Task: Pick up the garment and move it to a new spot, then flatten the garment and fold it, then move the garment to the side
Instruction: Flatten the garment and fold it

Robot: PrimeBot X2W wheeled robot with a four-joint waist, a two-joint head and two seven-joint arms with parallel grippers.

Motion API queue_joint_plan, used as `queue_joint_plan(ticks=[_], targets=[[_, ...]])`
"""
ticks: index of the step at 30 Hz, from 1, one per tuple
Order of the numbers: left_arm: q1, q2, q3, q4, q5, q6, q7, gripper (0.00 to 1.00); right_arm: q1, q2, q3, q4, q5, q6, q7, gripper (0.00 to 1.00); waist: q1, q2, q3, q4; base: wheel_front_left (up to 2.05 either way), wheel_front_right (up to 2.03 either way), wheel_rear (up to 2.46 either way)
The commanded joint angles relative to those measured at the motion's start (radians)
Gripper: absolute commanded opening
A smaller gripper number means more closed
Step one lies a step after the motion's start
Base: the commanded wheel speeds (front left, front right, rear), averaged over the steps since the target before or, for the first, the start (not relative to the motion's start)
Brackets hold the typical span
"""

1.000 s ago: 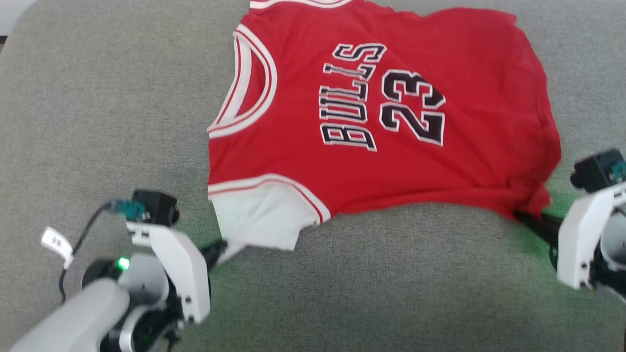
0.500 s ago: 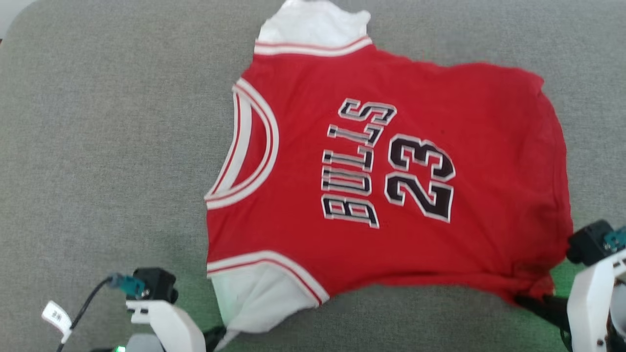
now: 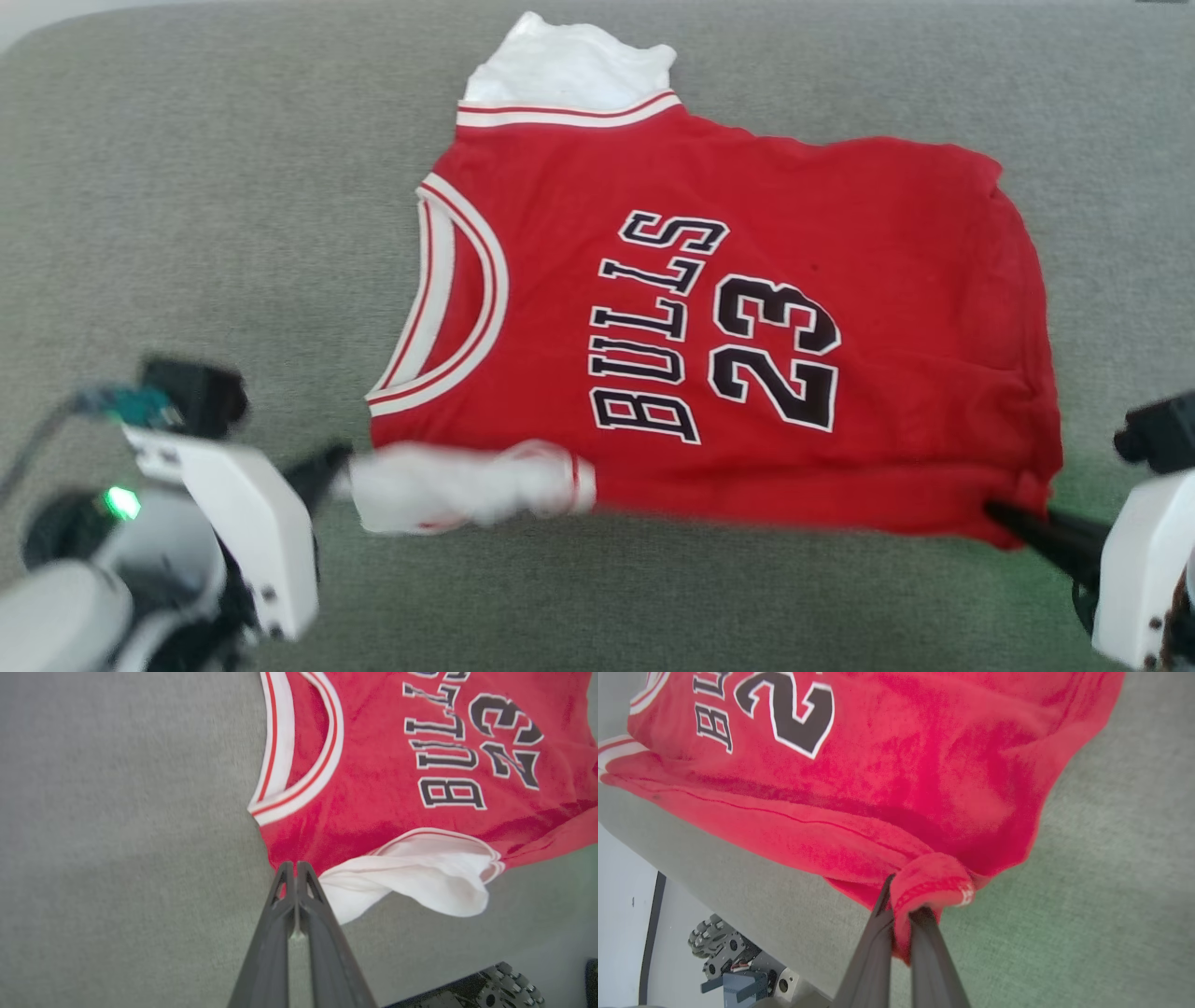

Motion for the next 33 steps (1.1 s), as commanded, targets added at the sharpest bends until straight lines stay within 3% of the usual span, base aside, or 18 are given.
queue_joint_plan(ticks=[1, 6, 10, 20, 26, 30, 31, 32, 33], targets=[[-0.039, 0.011, 0.013, -0.004, 0.019, -0.007, 0.013, 0.0, -0.024, 0.012, -0.009, -0.01, -0.013, 0.0, -0.007, 0.0, 0.0, -0.0001, 0.005, -0.011, 0.0, 0.0, 0.0], [-0.19, 0.03, 0.031, 0.028, 0.068, -0.061, 0.076, 0.0, -0.114, 0.05, -0.042, -0.016, -0.063, 0.0, -0.024, 0.0, 0.0, -0.0001, 0.025, -0.035, 0.0, 0.0, 0.0], [-0.327, -0.005, 0.03, 0.104, 0.1, -0.127, 0.116, 0.0, -0.213, 0.07, -0.042, 0.002, -0.106, 0.0, -0.035, 0.0, 0.0, -0.0001, 0.052, -0.05, 0.0, 0.0, 0.0], [-0.61, -0.208, -0.034, 0.487, 0.14, -0.311, 0.18, 0.0, -0.483, 0.088, 0.059, 0.21, -0.173, 0.0, -0.091, 0.0, 0.0, -0.0001, 0.127, -0.063, 0.0, 0.0, 0.0], [-0.681, -0.329, -0.087, 0.76, 0.115, -0.393, 0.233, 0.0, -0.598, 0.105, 0.172, 0.383, -0.151, 0.0, -0.106, 0.0, 0.0, -0.0001, 0.153, -0.076, 0.0, 0.0, 0.0], [-0.697, -0.372, -0.107, 0.885, 0.11, -0.414, 0.263, 0.0, -0.638, 0.109, 0.217, 0.457, -0.14, -0.001, -0.122, 0.0, 0.0, -0.0001, 0.16, -0.079, 0.0, 0.0, 0.0], [-0.701, -0.381, -0.108, 0.907, 0.109, -0.417, 0.265, 0.14, -0.647, 0.11, 0.225, 0.47, -0.137, -0.001, -0.13, 0.06, 0.0, -0.0001, 0.161, -0.08, 0.0, 0.0, 0.0], [-0.701, -0.381, -0.108, 0.907, 0.109, -0.417, 0.265, 0.14, -0.647, 0.11, 0.225, 0.47, -0.137, -0.001, -0.13, 0.06, 0.0, -0.0001, 0.161, -0.08, 0.0, 0.0, 0.0], [-0.708, -0.385, -0.111, 0.925, 0.115, -0.423, 0.26, 0.31, -0.656, 0.11, 0.231, 0.48, -0.136, -0.001, -0.139, 0.26, 0.0, -0.0001, 0.161, -0.081, 0.0, 0.0, 0.0]])
